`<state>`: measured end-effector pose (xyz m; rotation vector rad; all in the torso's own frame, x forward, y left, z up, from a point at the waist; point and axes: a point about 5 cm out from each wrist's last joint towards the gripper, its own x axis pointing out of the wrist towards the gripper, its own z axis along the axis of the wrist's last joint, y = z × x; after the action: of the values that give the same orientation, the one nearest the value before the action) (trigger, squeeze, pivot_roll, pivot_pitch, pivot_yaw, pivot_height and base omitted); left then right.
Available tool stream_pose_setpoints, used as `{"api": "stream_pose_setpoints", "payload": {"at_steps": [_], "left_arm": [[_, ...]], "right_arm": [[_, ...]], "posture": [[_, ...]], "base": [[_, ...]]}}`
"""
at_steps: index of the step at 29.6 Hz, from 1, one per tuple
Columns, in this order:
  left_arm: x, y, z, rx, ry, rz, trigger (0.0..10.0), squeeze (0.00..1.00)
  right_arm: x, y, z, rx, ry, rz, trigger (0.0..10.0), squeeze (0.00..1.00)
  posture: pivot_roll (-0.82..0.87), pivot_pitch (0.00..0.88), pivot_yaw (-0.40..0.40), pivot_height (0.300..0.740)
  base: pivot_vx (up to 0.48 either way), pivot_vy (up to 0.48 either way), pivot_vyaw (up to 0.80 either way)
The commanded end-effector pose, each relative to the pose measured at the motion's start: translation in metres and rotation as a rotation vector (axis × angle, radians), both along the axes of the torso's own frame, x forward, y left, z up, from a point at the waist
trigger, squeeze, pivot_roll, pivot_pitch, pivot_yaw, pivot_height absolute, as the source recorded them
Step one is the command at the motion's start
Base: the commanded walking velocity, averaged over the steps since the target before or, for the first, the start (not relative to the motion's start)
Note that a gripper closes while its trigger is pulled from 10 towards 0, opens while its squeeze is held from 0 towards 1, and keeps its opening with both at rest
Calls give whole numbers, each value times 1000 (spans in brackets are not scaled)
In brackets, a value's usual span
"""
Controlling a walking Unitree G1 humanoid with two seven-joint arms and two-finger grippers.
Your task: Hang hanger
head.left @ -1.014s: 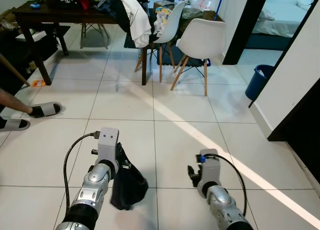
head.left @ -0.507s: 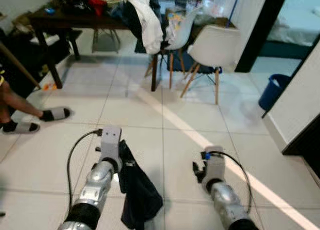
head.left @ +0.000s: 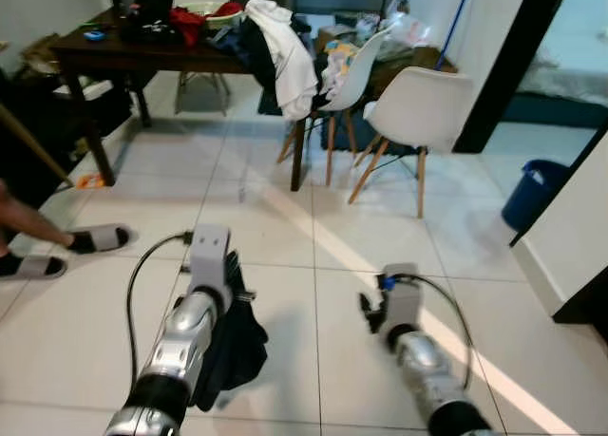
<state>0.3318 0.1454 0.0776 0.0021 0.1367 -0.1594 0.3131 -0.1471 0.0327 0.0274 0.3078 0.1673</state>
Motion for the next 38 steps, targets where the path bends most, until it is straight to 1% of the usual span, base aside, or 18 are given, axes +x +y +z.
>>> {"api": "stream_pose_setpoints", "payload": {"at_steps": [1,6,12,16,18,22,24,25,26,29,31,32,34,35,36,38], "left_arm": [[1,-2,7,2,-30,-9,10000,0],[1,3,7,-4,-30,7,10000,0],[0,1,12,-11,-49,5,10000,0],[0,1,13,-11,-52,4,10000,0],[2,0,20,-20,-72,11,10000,0],[3,0,23,-21,-83,18,10000,0],[4,0,28,-24,-96,20,10000,0],[4,0,28,-24,-96,20,10000,0],[6,-1,33,-27,-107,15,10000,0],[7,-1,35,-28,-112,12,10000,0],[11,-2,46,-28,-142,7,10000,0],[11,-2,46,-28,-142,7,10000,0],[15,-3,62,-28,-193,-3,10000,0],[15,-3,62,-28,-193,-3,10000,0],[17,-4,70,-27,-219,-6,10000,0],[17,-4,70,-27,-219,-6,10000,0]], "right_arm": [[-1,-10,0,-7,-9,-30,10000,0],[2,-8,5,9,-25,-31,10000,0],[5,-4,12,41,-59,-35,10000,0],[5,-4,12,43,-62,-36,10000,0],[6,-1,16,62,-81,-43,10000,0],[8,1,22,84,-108,-55,10000,0],[12,2,31,108,-142,-67,10000,0],[12,2,31,108,-142,-67,10000,0],[17,1,42,129,-180,-78,10000,0],[19,1,46,135,-195,-82,10000,0],[23,-3,57,141,-232,-93,10000,0],[23,-3,57,141,-232,-93,10000,0],[26,-6,67,143,-270,-98,10000,0],[26,-6,67,143,-270,-98,10000,0],[27,-6,73,139,-295,-97,10000,0],[27,-6,73,139,-295,-97,10000,0]], "posture": [[-22,91,-32,740],[-24,104,-32,740],[-11,111,-24,740],[-11,111,-24,740],[7,112,-23,740],[11,112,-19,740],[10,112,-15,740],[10,112,-15,740],[10,114,-13,740],[10,115,-12,740],[9,117,-12,740],[9,117,-12,740],[8,116,-11,740],[8,116,-11,740],[7,117,-11,740],[7,117,-11,740]], "base": [[409,0,0],[406,0,0],[407,0,0],[405,0,0],[407,0,0],[407,0,0],[407,0,0],[409,0,0],[412,0,0],[410,0,0],[407,0,0],[409,0,0],[405,0,0],[405,0,0],[409,0,0],[409,0,0]]}}
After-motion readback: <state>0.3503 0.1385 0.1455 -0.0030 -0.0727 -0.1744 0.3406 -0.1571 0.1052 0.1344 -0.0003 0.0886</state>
